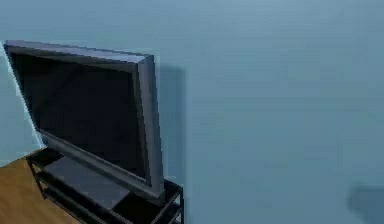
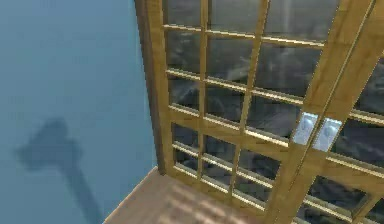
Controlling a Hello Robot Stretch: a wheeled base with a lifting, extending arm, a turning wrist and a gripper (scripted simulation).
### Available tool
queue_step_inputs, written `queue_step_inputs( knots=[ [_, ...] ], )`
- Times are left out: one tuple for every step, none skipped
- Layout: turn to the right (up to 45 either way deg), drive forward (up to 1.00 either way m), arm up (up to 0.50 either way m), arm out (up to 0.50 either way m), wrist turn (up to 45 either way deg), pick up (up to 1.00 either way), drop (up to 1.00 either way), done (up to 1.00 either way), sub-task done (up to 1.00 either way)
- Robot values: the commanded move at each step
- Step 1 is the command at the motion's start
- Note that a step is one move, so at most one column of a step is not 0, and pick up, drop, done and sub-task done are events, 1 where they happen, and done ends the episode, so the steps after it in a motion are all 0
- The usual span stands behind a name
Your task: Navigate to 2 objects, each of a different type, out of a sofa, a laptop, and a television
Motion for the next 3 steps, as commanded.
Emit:
queue_step_inputs(
  knots=[
    [-45.0,0.00,0.00,0.00,0.0,0.00,0.00,0.00,0.00],
    [-12.0,0.00,0.00,0.00,0.0,0.00,0.00,0.00,0.00],
    [0.0,0.15,0.00,0.00,0.0,0.00,0.00,0.00,0.00]
  ],
)
